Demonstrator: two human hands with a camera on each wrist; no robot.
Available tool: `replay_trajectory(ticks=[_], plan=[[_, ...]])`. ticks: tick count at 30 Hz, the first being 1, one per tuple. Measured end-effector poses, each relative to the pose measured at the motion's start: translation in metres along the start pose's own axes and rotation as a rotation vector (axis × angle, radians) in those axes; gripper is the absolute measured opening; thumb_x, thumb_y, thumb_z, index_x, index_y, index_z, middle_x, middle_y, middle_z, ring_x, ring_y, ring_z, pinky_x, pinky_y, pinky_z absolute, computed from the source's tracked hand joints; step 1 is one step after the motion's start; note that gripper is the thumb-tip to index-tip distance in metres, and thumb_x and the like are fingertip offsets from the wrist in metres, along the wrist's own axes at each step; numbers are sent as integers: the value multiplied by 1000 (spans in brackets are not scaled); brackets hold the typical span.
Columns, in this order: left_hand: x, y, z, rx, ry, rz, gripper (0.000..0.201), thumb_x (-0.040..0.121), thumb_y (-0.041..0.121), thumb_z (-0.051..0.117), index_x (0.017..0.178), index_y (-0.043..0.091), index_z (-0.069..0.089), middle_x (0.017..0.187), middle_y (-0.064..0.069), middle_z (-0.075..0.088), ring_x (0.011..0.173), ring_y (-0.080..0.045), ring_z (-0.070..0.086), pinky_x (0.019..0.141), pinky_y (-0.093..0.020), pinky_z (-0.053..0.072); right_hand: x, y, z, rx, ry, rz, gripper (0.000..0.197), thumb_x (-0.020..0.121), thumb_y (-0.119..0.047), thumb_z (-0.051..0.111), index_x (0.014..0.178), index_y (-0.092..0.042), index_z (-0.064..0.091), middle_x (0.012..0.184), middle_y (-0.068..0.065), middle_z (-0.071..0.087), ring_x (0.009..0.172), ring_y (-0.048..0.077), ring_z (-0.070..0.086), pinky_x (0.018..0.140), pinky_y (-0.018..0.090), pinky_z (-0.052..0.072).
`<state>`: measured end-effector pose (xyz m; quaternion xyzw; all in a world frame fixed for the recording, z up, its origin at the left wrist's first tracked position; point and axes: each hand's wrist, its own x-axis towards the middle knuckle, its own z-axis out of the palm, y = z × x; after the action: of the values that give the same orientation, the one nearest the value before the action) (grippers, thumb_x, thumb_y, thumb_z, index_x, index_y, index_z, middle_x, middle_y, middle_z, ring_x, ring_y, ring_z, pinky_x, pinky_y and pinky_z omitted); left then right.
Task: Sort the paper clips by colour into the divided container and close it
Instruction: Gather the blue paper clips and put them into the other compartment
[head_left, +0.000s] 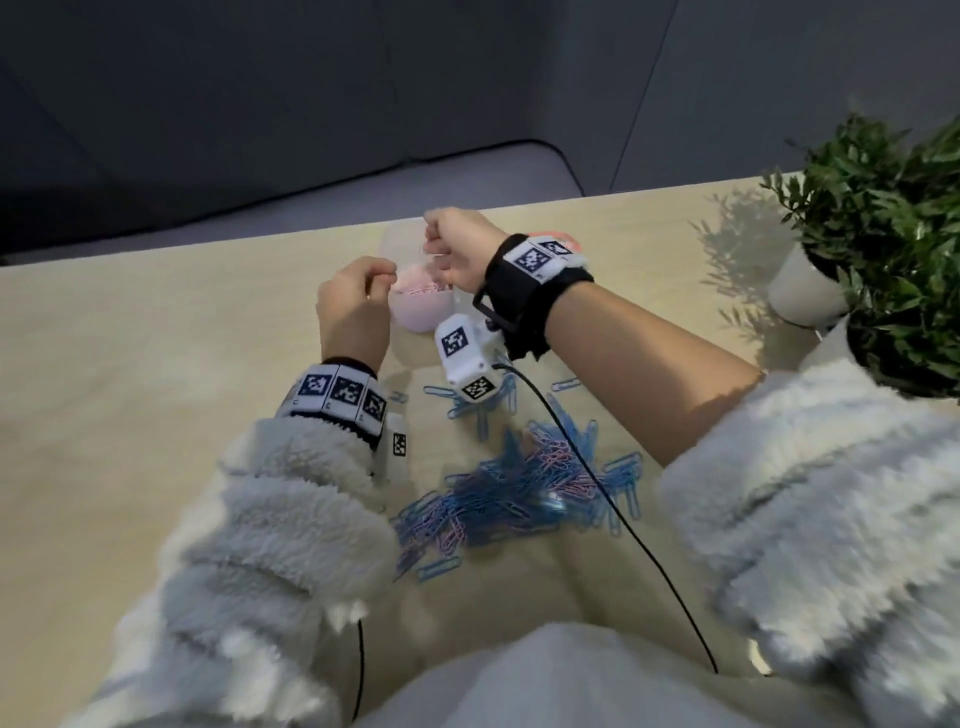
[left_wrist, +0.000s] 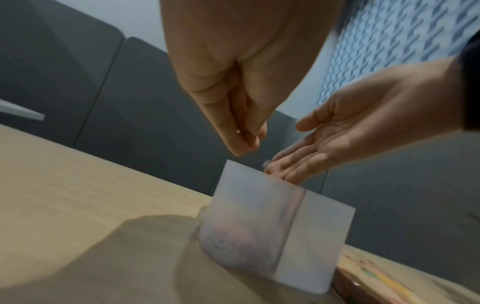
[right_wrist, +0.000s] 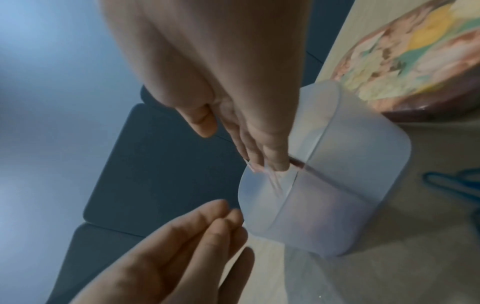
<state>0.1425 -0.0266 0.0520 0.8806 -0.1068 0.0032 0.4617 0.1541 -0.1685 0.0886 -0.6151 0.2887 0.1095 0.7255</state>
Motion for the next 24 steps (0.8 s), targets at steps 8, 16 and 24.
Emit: replay_trajectory(ticks=[8, 16, 24], plan=[[-76, -17, 22, 233, -410, 175, 15, 88, 10, 54, 95, 11, 68, 95, -7, 72, 89, -24, 63, 82, -36, 51, -76, 49, -84, -212, 57, -232, 21, 93, -3, 46, 75, -12, 53, 62, 0, 58, 41, 2, 52, 41, 15, 40], [-134, -6, 70, 386, -780, 438, 22, 81, 27, 65, 98, 13, 63, 99, -10, 61, 95, -30, 56, 86, -40, 45, -144, 172, -181, -907, 11, -136, 22, 67, -1, 78, 83, -10, 67, 82, 11, 63, 72, 14, 56, 74, 29, 44], [-143, -7, 84, 529, -843, 564, 38, 80, 23, 67, 116, 17, 59, 122, -7, 57, 107, -31, 53, 92, -45, 45, -153, 208, -190, -1093, 107, -310, 16, 70, -7, 74, 81, -10, 63, 86, 10, 58, 86, 29, 54, 81, 38, 44]])
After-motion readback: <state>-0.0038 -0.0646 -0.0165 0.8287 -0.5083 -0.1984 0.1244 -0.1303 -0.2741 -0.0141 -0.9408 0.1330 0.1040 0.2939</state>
